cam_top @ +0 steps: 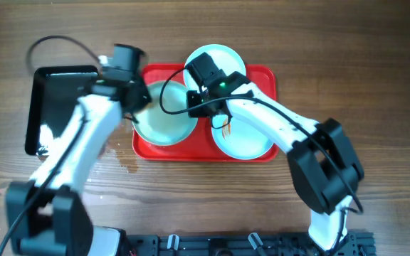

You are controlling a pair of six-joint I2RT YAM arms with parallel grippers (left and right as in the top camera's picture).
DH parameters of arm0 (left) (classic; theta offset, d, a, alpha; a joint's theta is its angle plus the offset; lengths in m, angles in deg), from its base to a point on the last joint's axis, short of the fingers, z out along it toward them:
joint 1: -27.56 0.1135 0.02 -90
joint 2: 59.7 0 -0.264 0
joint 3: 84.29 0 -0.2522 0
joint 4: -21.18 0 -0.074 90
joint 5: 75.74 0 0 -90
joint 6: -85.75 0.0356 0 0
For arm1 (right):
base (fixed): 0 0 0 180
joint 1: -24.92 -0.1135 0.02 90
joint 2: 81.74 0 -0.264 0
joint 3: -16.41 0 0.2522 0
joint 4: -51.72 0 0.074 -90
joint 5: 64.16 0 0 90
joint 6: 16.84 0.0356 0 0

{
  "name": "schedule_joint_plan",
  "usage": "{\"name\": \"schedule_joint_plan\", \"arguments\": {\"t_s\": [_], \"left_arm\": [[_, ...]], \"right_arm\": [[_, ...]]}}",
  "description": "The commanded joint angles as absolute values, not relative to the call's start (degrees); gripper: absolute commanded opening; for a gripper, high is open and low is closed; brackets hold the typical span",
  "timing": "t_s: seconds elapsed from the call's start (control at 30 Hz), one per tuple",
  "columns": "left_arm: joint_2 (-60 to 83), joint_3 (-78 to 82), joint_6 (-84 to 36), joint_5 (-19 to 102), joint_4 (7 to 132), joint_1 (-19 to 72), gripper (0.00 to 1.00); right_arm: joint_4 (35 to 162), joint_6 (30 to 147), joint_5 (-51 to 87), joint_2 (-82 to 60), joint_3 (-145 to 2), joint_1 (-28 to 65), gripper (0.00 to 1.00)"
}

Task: Clean dirty plates on tray and stack at the side
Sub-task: 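Lift the sponge with the left gripper back over the black tray, then grasp the rim of the top white plate with the right gripper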

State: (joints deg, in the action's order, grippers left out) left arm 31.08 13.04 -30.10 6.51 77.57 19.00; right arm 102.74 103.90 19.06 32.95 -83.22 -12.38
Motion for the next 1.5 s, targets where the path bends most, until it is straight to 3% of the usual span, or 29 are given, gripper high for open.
{"name": "schedule_joint_plan", "arguments": {"t_s": [0.0, 0.2, 0.6, 0.97, 1.47], "left_arm": [[26.8, 11.8, -30.2, 22.2, 77.4, 26.8, 0.04], [26.2, 11.8, -30.2, 35.3, 77.4, 38.2, 0.04], [26.7, 11.8, -30.3, 29.3, 75.7, 51.2, 0.04], [27.7, 12.3, -30.2, 25.9, 76.1, 54.8, 0.04], [27.7, 12.3, -30.2, 22.5, 76.3, 55.2, 0.04]], "right_arm": [[102.8, 102.3, 22.7, 29.6, -84.5, -12.1, 0.04], [103.8, 98.5, 30.8, 26.1, -84.6, -12.2, 0.04], [102.3, 79.6, 58.1, 23.9, -84.6, -18.0, 0.04], [90.3, 64.0, 84.1, 23.9, -84.5, -29.6, 0.04], [85.5, 50.6, 88.8, 23.9, -84.5, -31.9, 0.04]]}}
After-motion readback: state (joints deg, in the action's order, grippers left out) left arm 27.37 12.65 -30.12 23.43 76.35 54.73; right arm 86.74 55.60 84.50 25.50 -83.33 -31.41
